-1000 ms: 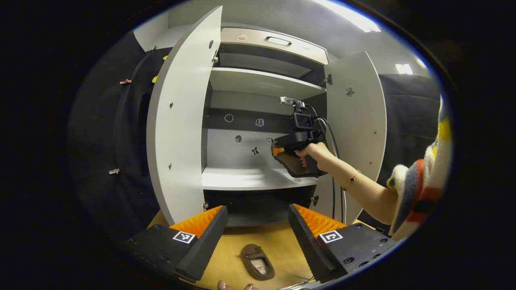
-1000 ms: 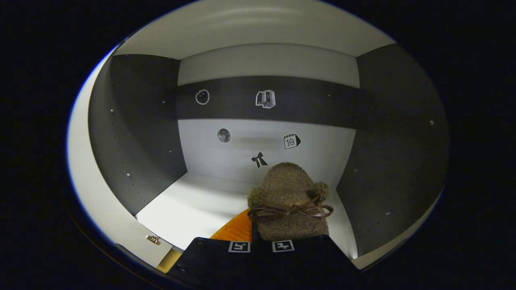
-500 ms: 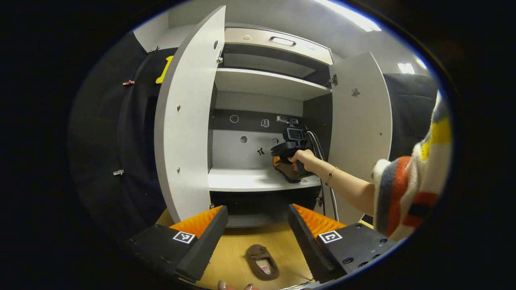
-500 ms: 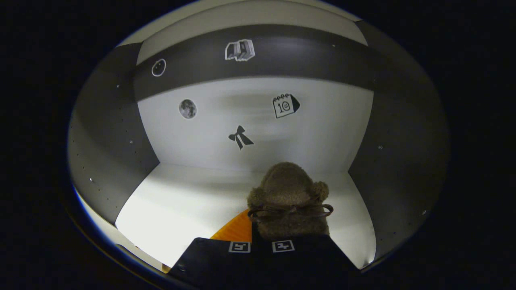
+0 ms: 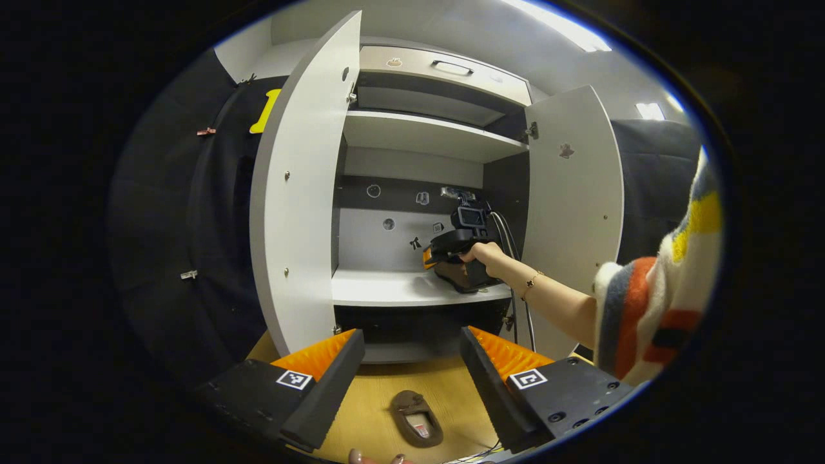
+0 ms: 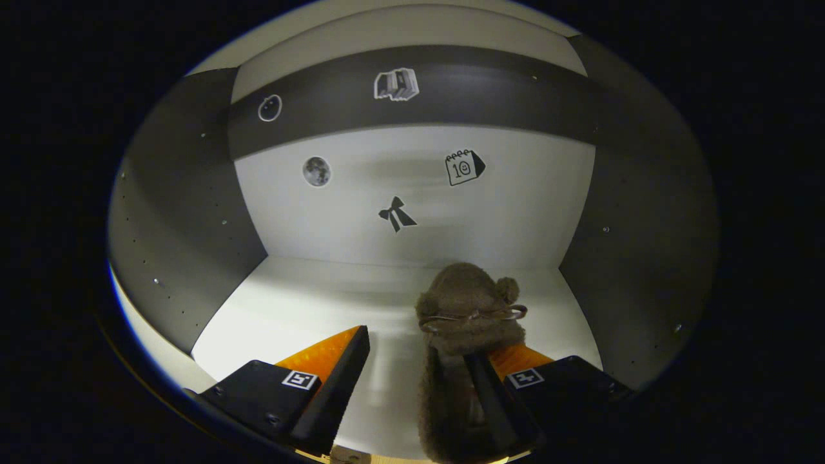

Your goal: Grab one shoe with the right hand and put it into the shoe cabinet, grab the other shoe with the left hand and put it into the shoe cabinet; then close the right door with the right hand and the left door with the left hand.

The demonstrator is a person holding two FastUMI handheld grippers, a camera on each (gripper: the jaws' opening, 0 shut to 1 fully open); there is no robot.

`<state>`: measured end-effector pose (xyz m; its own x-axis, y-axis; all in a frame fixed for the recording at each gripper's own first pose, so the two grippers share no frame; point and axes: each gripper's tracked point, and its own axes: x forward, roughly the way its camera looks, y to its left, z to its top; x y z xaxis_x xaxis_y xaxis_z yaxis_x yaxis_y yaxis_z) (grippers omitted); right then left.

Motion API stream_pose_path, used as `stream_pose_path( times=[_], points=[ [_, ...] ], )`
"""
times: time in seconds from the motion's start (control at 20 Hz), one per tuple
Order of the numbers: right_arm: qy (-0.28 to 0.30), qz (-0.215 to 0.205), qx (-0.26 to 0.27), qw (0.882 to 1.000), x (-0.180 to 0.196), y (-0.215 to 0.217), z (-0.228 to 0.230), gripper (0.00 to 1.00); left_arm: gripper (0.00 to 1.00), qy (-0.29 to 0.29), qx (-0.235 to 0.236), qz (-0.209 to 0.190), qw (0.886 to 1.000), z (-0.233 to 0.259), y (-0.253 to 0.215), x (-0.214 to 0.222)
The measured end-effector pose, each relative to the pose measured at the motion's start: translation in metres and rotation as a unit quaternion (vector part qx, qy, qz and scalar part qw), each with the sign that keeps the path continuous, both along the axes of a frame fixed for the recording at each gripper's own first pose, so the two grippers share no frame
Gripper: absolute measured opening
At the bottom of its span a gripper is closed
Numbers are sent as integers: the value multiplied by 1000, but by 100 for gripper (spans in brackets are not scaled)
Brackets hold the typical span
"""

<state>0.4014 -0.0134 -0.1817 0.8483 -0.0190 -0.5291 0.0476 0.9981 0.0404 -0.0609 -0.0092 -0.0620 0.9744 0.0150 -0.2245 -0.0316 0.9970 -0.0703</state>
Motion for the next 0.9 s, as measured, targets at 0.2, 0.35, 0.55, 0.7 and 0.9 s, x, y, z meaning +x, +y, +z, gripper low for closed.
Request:
stream_pose_path(
  times=[0.2,0.35,0.55,0.7,0.9],
  points=[
    [-50,16,-12,999,-37,4,38,100,95,-6,-10,-11,1000,-3,-10,-7],
    [-117,31,-15,993,-72,10,84,100,95,-1,-16,-24,1000,-12,-19,-12],
    [-181,60,-33,981,-130,21,117,99,96,7,-15,-30,999,-32,-25,-14],
    [-219,69,-30,973,-184,25,128,98,95,1,-8,-35,999,-46,-30,-13],
    [-251,53,-14,966,-249,20,124,98,96,19,-3,-48,999,-86,-39,-11]
  ],
)
